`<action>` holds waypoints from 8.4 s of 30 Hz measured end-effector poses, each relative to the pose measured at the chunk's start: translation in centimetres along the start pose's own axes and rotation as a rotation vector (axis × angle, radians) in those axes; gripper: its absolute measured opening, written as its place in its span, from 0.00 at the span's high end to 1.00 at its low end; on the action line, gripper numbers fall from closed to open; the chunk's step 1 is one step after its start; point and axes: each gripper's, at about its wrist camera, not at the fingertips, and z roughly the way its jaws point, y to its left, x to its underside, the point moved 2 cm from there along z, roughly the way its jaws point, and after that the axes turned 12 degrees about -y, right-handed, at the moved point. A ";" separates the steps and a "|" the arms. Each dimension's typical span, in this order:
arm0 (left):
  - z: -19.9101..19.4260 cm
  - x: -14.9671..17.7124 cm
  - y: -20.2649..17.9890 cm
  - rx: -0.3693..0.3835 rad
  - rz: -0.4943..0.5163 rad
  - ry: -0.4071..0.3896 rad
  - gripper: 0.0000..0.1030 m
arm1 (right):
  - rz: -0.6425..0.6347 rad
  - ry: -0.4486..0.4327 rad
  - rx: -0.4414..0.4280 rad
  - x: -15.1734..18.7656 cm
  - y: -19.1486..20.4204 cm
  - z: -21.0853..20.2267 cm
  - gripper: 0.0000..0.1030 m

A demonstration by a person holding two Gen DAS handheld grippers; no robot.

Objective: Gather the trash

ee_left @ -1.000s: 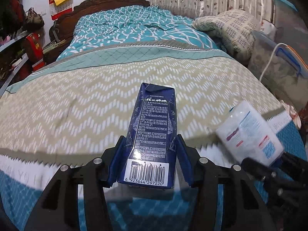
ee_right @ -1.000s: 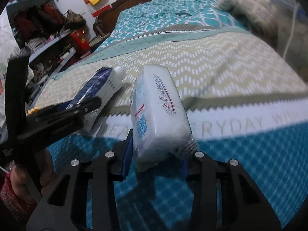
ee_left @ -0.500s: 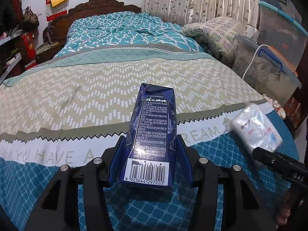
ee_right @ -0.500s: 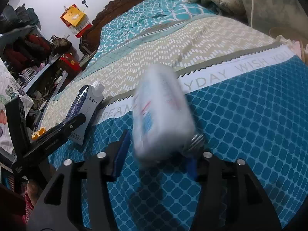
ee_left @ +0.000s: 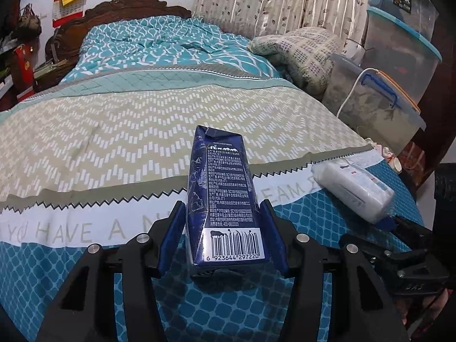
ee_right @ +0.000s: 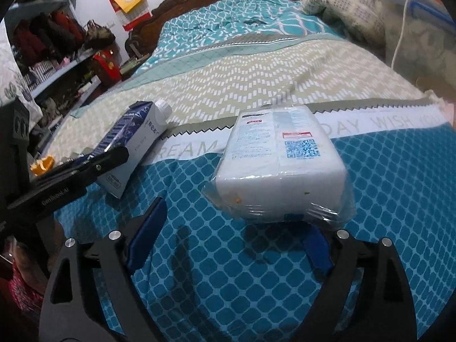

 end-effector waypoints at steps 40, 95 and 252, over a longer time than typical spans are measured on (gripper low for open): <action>11.0 -8.0 -23.2 0.358 0.100 0.190 0.55 | 0.293 -0.238 0.188 -6.7 -24.1 -10.2 0.41; -0.6 -3.1 -20.3 0.022 0.402 -0.013 0.08 | 0.494 -0.342 0.236 0.5 -11.8 -17.9 0.12; -7.8 1.3 -12.7 -0.119 0.365 0.046 0.08 | 0.540 -0.334 0.244 3.4 -3.2 -17.9 0.03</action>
